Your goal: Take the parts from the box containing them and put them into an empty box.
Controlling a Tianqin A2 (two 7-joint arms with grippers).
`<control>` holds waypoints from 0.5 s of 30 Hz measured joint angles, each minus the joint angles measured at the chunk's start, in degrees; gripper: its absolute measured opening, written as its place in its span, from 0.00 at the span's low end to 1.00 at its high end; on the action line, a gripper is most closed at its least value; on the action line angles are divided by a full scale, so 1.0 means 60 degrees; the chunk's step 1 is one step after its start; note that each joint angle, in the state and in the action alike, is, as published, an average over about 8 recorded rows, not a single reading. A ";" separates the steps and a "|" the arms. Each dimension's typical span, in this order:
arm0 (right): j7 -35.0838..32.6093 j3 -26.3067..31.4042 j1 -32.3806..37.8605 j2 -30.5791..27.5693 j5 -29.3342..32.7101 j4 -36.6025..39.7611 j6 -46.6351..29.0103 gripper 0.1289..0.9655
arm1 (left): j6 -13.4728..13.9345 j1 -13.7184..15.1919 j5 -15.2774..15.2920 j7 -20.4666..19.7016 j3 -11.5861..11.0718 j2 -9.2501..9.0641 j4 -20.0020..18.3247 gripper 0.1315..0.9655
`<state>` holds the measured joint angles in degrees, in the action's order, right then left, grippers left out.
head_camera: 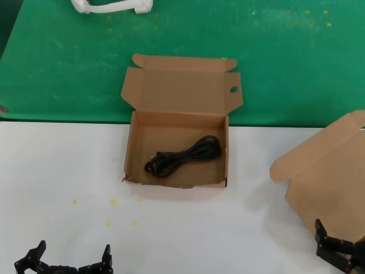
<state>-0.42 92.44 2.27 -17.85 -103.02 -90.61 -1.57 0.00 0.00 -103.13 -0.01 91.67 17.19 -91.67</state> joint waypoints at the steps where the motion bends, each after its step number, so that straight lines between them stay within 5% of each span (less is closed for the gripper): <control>1: 0.0001 -0.0002 -0.0007 0.0002 0.0000 -0.0003 0.0005 1.00 | 0.0000 0.0000 0.0000 0.0000 0.0000 0.0000 0.0000 1.00; 15: 0.0020 -0.0036 -0.0109 0.0031 -0.0006 -0.0051 0.0076 1.00 | 0.0000 0.0000 0.0000 0.0000 0.0000 0.0000 0.0000 1.00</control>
<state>-0.30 92.22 1.61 -17.66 -103.05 -90.91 -1.12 0.00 0.00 -103.13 0.00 91.67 17.19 -91.67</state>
